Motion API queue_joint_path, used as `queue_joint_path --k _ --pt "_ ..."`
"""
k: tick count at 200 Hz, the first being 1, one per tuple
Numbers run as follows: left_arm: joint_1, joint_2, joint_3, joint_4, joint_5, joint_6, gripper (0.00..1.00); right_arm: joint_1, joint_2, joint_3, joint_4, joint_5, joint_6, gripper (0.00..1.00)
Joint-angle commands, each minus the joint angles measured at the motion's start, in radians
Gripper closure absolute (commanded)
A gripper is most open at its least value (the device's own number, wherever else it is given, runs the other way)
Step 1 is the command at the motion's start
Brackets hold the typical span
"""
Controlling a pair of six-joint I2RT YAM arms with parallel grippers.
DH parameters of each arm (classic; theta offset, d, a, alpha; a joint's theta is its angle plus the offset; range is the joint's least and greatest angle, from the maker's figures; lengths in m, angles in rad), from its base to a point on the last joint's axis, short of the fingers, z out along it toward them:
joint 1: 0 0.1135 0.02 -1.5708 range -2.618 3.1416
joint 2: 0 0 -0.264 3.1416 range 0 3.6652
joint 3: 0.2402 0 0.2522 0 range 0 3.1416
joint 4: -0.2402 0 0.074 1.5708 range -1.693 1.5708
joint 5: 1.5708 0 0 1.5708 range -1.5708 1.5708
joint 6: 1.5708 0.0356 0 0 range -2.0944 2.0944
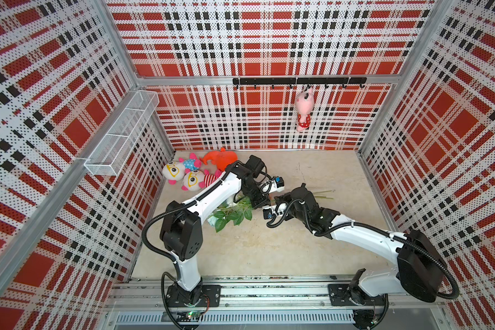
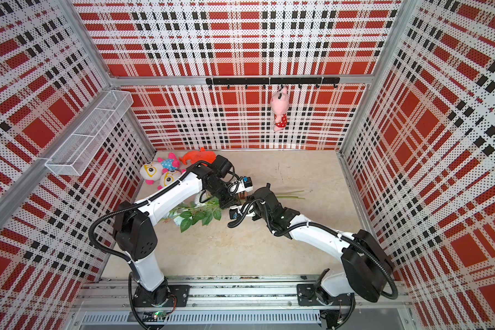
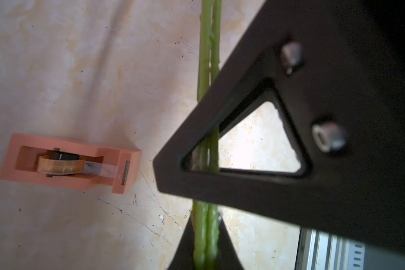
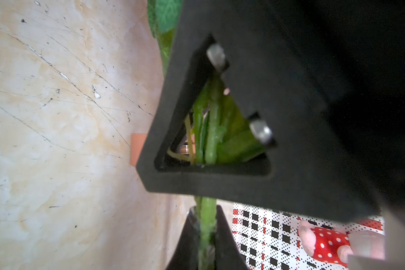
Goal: Wrap bouquets with tape
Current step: Wrap the tape around the bouquet.
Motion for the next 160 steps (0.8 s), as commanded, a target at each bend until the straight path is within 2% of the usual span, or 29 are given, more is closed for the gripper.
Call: queue_joint_path --k 1,40,57,68,119,145,160 --pt "-0.015 0.013 0.029 -0.038 0.053 0.071 1.0 -0.005 -0.021 0.008 -0.051 0.004 0.018 1.0" --pt "-0.017 0.01 0.024 -0.038 0.058 0.07 1.0 -0.008 -0.053 0.006 -0.079 -0.045 0.052 1.0" --pt "-0.017 0.006 0.017 -0.034 0.06 0.07 1.0 -0.017 -0.074 0.019 -0.142 -0.095 0.091 0.61" --pt "-0.018 0.006 0.012 -0.032 0.063 0.071 1.0 -0.027 -0.087 0.029 -0.196 -0.121 0.125 0.46" --pt "-0.025 0.017 0.014 -0.023 0.066 0.073 1.0 -0.072 -0.242 -0.08 -0.199 -0.152 0.24 0.21" --pt "-0.027 0.028 0.02 -0.021 0.061 0.073 1.0 -0.073 -0.382 -0.167 -0.136 -0.165 0.361 0.0" --pt "-0.025 0.03 0.023 -0.02 0.061 0.074 1.0 -0.073 -0.468 -0.23 -0.095 -0.165 0.482 0.0"
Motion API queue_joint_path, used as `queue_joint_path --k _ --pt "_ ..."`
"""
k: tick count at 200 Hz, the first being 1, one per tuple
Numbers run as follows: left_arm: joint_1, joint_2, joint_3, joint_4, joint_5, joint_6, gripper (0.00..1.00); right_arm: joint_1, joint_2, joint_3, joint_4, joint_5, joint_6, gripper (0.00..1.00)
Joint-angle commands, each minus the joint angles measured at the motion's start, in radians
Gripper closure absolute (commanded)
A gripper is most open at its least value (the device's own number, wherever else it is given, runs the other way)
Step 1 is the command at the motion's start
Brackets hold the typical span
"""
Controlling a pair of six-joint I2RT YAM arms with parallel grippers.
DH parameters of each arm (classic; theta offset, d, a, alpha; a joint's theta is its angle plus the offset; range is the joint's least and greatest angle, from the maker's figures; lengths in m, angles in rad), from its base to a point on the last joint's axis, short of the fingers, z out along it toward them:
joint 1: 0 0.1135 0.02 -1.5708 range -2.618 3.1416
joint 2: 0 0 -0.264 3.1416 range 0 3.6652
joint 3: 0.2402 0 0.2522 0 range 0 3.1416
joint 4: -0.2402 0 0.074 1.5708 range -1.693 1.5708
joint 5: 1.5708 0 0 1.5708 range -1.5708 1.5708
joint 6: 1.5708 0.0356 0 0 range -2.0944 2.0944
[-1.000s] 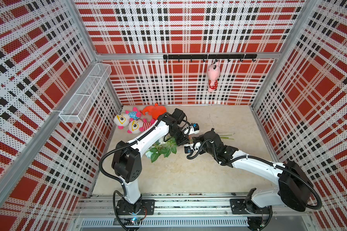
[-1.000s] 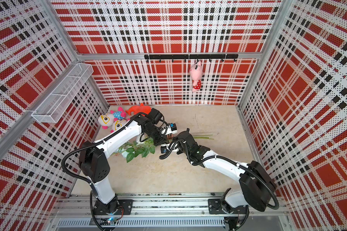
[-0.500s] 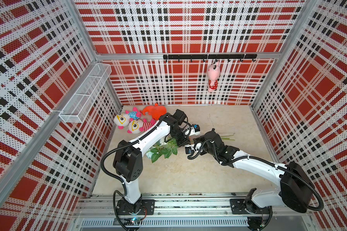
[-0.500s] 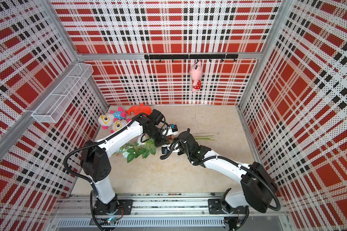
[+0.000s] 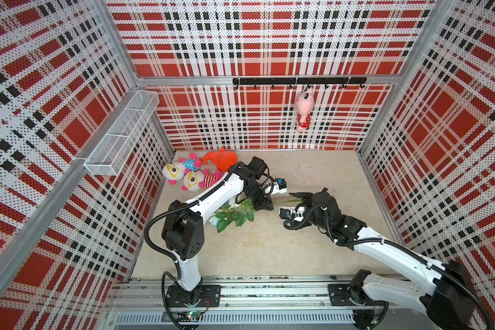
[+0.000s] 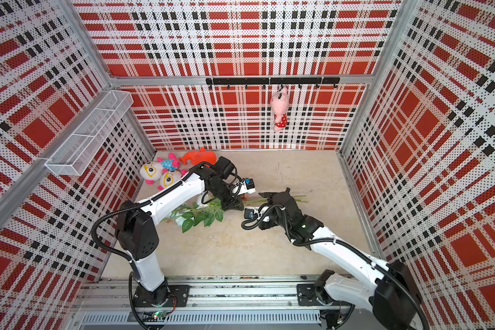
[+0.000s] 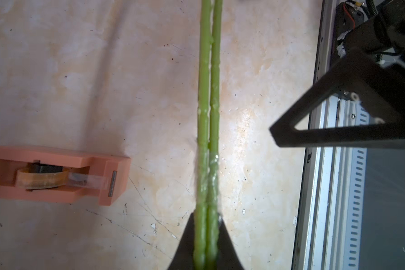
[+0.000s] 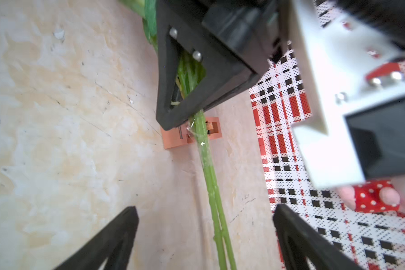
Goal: Wrap bouquets with tape
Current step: Wrap the tape around the bouquet.
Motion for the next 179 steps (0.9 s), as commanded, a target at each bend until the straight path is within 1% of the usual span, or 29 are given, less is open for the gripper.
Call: queue_joint_path --k 1,14,32,38,49,59,64,76,91,107,128,152,168,179 --pt "-0.005 0.019 0.023 -0.023 0.044 0.075 1.0 -0.001 -0.111 -0.073 0.078 -0.031 0.195 0.0" --pt "-0.005 0.014 0.024 -0.016 0.047 0.07 1.0 -0.001 -0.194 -0.143 0.175 -0.019 0.376 0.0" --pt "-0.002 0.003 0.022 0.009 0.051 0.061 1.0 -0.002 -0.3 -0.256 0.345 -0.01 0.74 0.0" --pt "0.001 0.002 0.026 0.013 0.051 0.057 1.0 -0.002 -0.33 -0.299 0.397 -0.058 0.836 0.0" --pt "0.003 -0.003 0.031 0.024 0.042 0.039 1.0 -0.002 -0.377 -0.365 0.474 -0.169 0.955 0.0" --pt "0.004 -0.007 0.036 0.027 0.034 0.032 1.0 -0.002 -0.397 -0.434 0.594 -0.222 1.092 0.0" --pt "0.004 -0.01 0.038 0.03 0.032 0.028 1.0 -0.002 -0.398 -0.47 0.657 -0.251 1.141 0.0" --pt "0.003 -0.018 0.042 0.038 0.033 0.022 1.0 -0.001 -0.376 -0.537 0.795 -0.27 1.221 0.0" --pt "0.002 -0.03 0.042 0.047 0.041 0.015 1.0 -0.002 -0.306 -0.579 0.911 -0.223 1.284 0.0" --pt "-0.002 -0.045 0.039 0.06 0.04 0.003 1.0 -0.002 -0.197 -0.557 0.988 -0.235 1.308 0.0" --pt "-0.01 -0.059 0.044 0.066 0.03 -0.013 1.0 -0.012 -0.043 -0.529 1.136 -0.201 1.373 0.0" --pt "-0.018 -0.074 0.057 0.074 0.031 -0.025 1.0 -0.095 0.101 -0.483 1.238 -0.217 1.503 0.0" --pt "-0.02 -0.081 0.061 0.085 0.042 -0.031 1.0 -0.117 0.173 -0.476 1.344 -0.224 1.509 0.01" --pt "-0.023 -0.085 0.061 0.091 0.046 -0.029 1.0 -0.118 0.214 -0.454 1.362 -0.232 1.487 0.01"
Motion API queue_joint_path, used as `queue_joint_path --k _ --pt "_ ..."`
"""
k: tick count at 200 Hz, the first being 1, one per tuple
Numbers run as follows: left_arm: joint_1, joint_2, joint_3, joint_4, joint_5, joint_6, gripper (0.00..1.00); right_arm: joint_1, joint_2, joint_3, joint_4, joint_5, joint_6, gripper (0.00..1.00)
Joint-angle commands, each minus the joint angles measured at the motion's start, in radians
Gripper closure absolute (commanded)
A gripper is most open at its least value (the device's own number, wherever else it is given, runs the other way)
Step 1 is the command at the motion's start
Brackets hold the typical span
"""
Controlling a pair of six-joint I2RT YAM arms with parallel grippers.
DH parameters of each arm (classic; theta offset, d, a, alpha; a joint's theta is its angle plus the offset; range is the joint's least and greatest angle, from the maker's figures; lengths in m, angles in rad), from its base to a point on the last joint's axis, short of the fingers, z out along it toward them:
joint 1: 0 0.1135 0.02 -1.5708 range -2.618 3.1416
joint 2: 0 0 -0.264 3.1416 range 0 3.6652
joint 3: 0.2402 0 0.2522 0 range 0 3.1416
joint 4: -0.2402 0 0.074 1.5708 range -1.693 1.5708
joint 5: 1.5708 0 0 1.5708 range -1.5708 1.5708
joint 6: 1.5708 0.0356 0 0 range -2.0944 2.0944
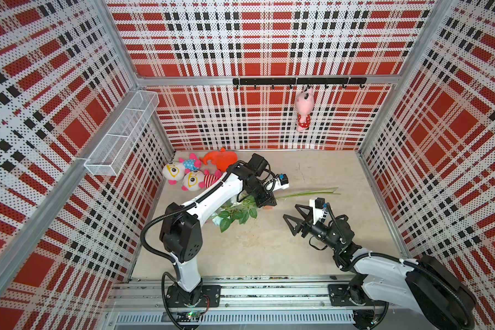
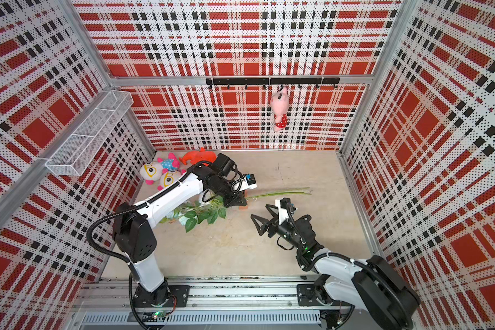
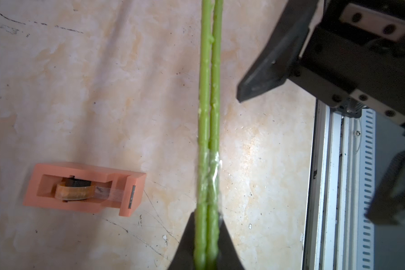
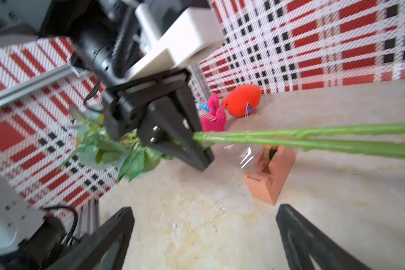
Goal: Wrap bouquets with tape
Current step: Wrap the tape around the bouquet.
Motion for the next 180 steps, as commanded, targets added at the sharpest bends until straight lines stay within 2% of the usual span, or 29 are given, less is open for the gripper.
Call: queue_joint_path --k 1,35,106,131,180 --pt "-0.01 -0.047 0.036 0.017 0.047 0.015 1.0 -0.012 0.07 0.04 0.201 -0.021 0.061 0.01" --pt "-0.016 -0.04 0.044 0.018 0.057 0.016 1.0 -0.015 0.199 0.096 0.316 -0.038 0.036 0.03" --pt "-0.018 -0.017 0.054 0.023 0.052 0.009 1.0 -0.025 0.357 0.16 0.514 -0.127 0.113 0.21" --pt "-0.016 -0.016 0.05 0.029 0.038 0.001 1.0 -0.026 0.376 0.159 0.558 -0.156 0.149 0.3" --pt "-0.01 -0.007 0.042 0.041 0.017 -0.015 1.0 -0.026 0.336 0.137 0.527 -0.165 0.148 0.43"
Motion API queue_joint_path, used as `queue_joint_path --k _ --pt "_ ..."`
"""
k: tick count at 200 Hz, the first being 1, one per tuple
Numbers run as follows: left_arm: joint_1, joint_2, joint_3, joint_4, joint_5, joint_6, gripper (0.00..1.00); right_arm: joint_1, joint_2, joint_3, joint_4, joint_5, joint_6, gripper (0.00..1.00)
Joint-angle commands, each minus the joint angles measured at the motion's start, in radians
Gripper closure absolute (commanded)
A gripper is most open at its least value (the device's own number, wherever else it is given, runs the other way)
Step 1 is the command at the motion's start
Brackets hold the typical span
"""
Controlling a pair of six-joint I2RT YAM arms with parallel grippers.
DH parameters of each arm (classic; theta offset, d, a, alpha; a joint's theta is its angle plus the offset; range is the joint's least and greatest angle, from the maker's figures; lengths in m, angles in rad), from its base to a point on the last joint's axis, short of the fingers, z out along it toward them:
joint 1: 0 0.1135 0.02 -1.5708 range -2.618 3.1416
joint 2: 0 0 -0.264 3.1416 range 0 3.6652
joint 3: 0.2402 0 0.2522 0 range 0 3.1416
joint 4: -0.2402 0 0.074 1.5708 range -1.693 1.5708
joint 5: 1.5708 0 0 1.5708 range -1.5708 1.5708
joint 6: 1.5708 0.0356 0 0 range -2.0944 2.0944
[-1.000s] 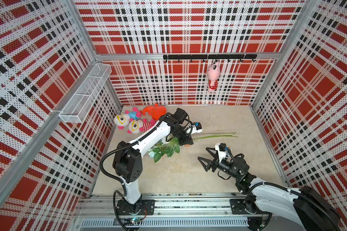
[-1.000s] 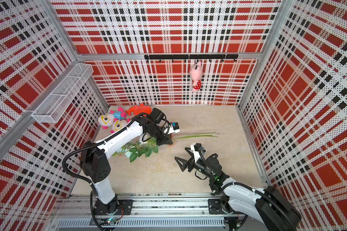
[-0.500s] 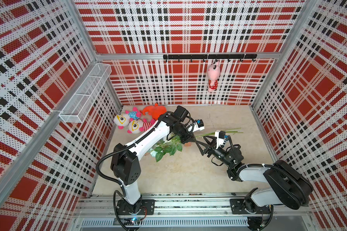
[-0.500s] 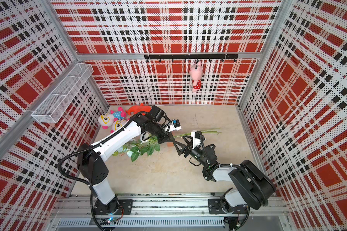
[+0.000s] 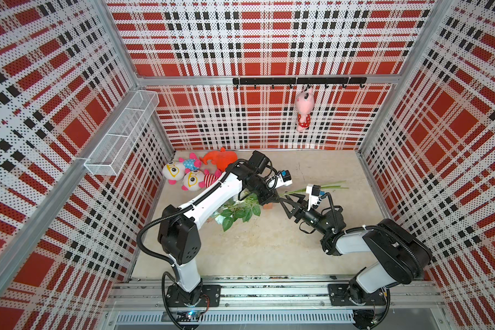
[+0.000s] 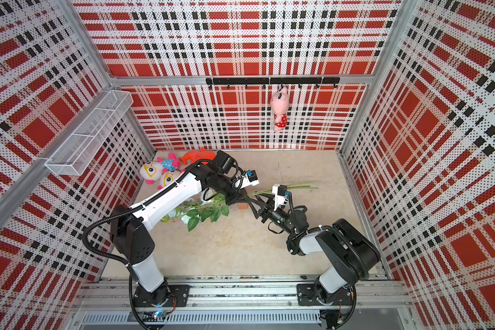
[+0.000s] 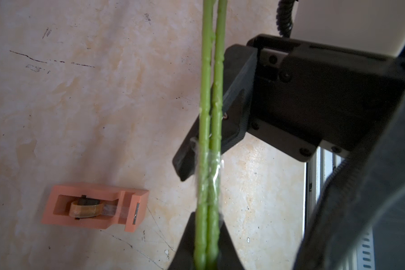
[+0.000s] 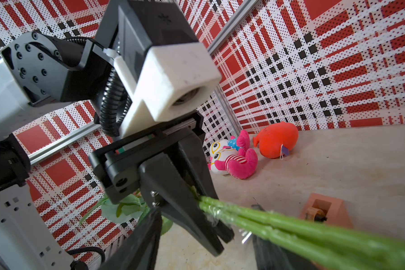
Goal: Wrap bouquets with tape
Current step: Wrap the tape around the bouquet.
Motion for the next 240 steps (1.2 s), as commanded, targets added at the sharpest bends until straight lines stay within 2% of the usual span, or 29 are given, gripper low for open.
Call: queue_joint_path --k 1,94,115,150,172,219,240 --pt "0.003 0.008 0.021 0.009 -0.005 0.004 1.0 -0.001 -0.034 -0.009 0.079 -0.031 0.016 0.43" --pt "0.006 0.028 0.026 0.01 -0.025 -0.003 1.0 -0.004 -0.233 -0.033 -0.225 0.016 -0.083 0.47" --pt "0.005 0.036 0.025 0.009 -0.026 -0.004 1.0 -0.004 -0.242 -0.016 -0.269 0.001 -0.093 0.51" --pt "-0.003 0.044 0.024 -0.003 -0.023 0.005 1.0 -0.011 -0.23 0.018 -0.33 0.011 -0.128 0.52" --pt "-0.005 0.05 0.03 -0.025 -0.021 0.017 1.0 -0.017 -0.261 0.055 -0.472 0.021 -0.252 0.52" --pt "-0.004 0.064 0.043 -0.104 0.0 0.071 1.0 -0.017 -0.485 0.173 -1.155 0.116 -0.702 0.45" --pt "-0.002 0.067 0.038 -0.124 0.008 0.087 1.0 -0.017 -0.605 0.195 -1.367 0.139 -0.883 0.43"
